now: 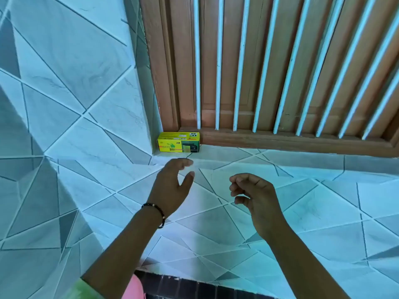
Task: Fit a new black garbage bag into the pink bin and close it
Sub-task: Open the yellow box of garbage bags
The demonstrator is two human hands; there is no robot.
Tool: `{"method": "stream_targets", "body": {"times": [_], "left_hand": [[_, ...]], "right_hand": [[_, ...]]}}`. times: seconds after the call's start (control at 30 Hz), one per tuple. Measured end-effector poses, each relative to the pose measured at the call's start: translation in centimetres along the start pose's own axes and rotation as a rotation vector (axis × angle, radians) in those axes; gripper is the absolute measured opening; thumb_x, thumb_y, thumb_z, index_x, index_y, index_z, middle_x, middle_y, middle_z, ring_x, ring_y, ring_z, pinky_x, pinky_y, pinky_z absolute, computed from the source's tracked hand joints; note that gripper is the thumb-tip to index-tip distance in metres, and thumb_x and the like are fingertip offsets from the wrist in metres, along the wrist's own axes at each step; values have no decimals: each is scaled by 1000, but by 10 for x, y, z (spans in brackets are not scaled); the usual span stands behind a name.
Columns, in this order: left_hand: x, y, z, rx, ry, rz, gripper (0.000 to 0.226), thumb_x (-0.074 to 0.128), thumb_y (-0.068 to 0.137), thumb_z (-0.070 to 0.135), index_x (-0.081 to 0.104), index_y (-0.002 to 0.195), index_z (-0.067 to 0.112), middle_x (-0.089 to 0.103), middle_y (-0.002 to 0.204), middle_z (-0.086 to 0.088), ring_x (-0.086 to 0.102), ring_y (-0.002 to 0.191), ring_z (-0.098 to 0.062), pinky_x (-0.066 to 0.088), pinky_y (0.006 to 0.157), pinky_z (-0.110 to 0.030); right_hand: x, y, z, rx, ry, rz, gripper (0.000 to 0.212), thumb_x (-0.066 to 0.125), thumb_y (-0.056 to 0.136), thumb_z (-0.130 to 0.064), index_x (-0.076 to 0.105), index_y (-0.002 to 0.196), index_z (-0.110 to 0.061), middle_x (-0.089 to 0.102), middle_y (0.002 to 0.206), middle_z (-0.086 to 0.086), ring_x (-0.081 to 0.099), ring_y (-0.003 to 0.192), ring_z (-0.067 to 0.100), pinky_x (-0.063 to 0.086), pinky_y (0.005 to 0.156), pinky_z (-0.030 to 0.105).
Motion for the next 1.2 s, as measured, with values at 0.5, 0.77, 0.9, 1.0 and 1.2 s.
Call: {"method": "stream_targets", "body": {"times": [0.5,0.77,0.9,1.0,1.2], "left_hand": [[18,155,-78,-56,956,-349,74,57,84,29,18,145,17,27,149,-9,18,139,-31,17,113,-53],[1,117,-56,170,695,-167,64,69,72,33,45,130,20,49,119,-10,53,110,-32,34,98,-46],[-1,62,-44,294,586,-138,61,75,67,31,49,122,25,52,109,-4,58,100,-25,41,91,-44],[1,34,-50,340,594,-131,65,79,62,29,48,120,29,56,107,-4,62,93,-24,44,90,-46],[1,8,-70,415,594,-168,62,72,64,36,47,121,31,65,108,2,65,97,-23,46,88,-43]], "right_hand": [[-1,53,14,61,-56,15,22,53,88,-5,71,77,-10,67,67,5,58,63,17,43,60,30],[22,49,18,71,-45,55,20,52,90,-6,70,81,-10,67,75,5,57,69,19,48,57,26],[31,50,25,119,-73,128,11,58,89,-19,67,93,-15,64,97,8,60,84,21,56,63,27],[38,46,30,153,-122,84,12,61,87,-17,68,96,-13,68,97,14,64,86,24,56,71,32],[41,27,47,208,-149,121,17,65,79,1,69,90,-12,70,88,16,65,76,22,56,73,31]]}}
Point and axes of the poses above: each hand's wrist, its own y-axis towards the middle knuckle, its own x-axis out of the palm, z = x × y, the point moved 2 cm from there along y, towards the middle knuckle
